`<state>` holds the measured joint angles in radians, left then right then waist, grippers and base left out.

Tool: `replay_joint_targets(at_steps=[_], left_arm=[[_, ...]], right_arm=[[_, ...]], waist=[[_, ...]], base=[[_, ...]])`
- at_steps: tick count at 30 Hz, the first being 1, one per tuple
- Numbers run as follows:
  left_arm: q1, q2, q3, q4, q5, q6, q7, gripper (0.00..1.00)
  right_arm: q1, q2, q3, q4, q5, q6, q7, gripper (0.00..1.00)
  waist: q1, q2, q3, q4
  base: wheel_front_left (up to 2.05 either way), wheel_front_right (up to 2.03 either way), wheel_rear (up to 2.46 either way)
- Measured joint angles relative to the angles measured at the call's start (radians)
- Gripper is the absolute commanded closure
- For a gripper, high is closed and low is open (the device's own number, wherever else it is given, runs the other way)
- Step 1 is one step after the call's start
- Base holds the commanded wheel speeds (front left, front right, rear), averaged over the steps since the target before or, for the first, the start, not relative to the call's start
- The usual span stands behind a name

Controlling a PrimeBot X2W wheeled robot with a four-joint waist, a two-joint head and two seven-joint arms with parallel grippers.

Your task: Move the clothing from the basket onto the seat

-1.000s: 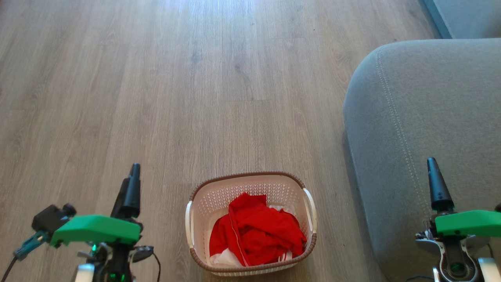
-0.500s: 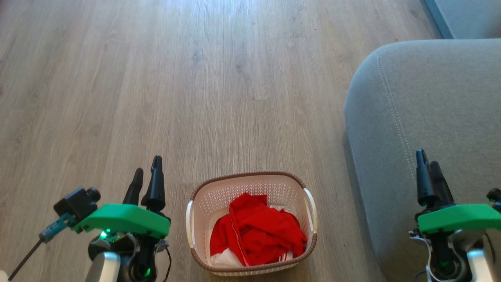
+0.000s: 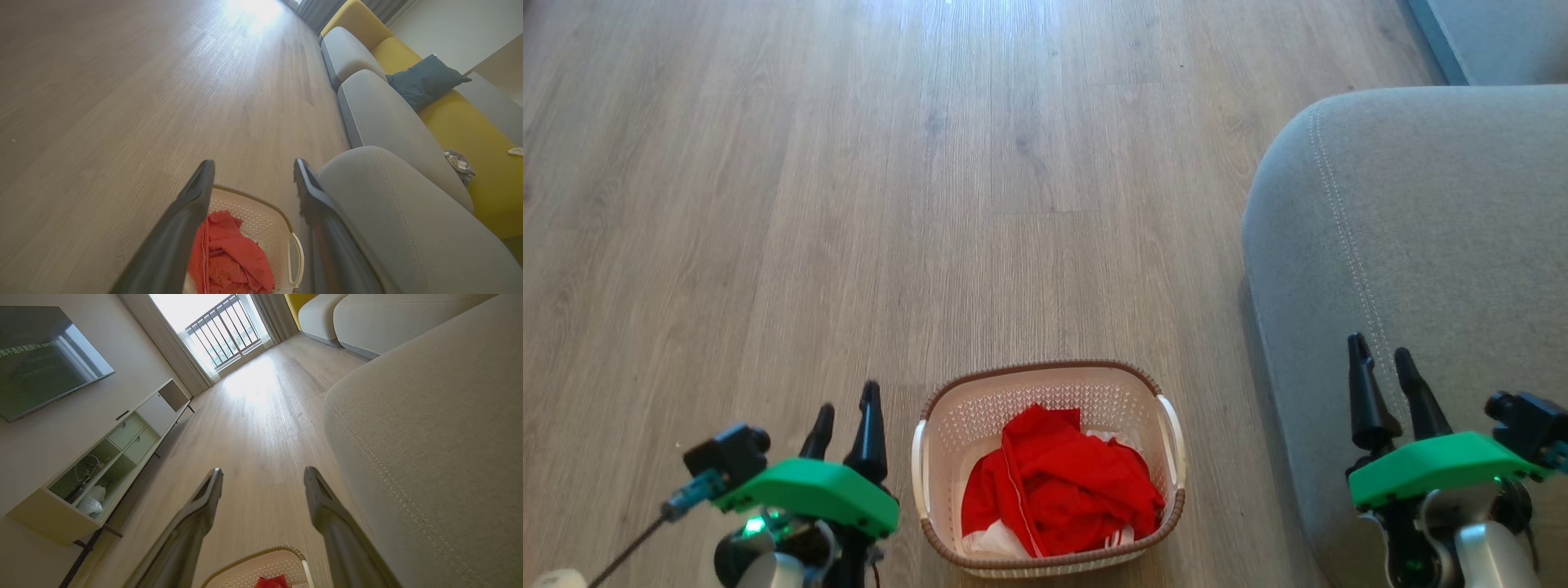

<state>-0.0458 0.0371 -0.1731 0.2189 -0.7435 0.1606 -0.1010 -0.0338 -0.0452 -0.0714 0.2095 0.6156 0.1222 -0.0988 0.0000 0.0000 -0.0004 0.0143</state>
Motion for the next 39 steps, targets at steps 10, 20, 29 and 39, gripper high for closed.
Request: replay_joint_targets(at_steps=[10, 20, 29, 39], left_arm=[[-0.026, 0.0, -0.031, 0.1, 0.125, 0.044, -0.028, 0.0], [-0.038, 0.001, -0.085, 0.078, 0.299, 0.136, -0.058, 0.0], [-0.038, 0.001, -0.122, 0.053, 0.416, 0.197, -0.083, 0.0], [-0.039, 0.004, -0.164, 0.048, 0.524, 0.246, -0.114, 0.0]], right_arm=[[-0.023, 0.0, 0.042, 0.069, -0.15, 0.0, -0.027, 0.0], [-0.037, 0.0, 0.054, 0.103, -0.289, 0.0, -0.056, 0.0], [-0.047, 0.0, 0.073, 0.113, -0.411, 0.001, -0.085, 0.0], [-0.062, 0.0, 0.086, 0.142, -0.539, 0.001, -0.113, 0.0]], waist=[[0.0, 0.0, -0.009, 0.004], [0.0, 0.0, -0.016, 0.009], [0.0, 0.0, -0.02, 0.012], [0.0, 0.0, -0.022, 0.014]], base=[[0.0, 0.0, 0.0], [0.0, 0.0, 0.0], [0.0, 0.0, 0.0], [0.0, 0.0, 0.0]])
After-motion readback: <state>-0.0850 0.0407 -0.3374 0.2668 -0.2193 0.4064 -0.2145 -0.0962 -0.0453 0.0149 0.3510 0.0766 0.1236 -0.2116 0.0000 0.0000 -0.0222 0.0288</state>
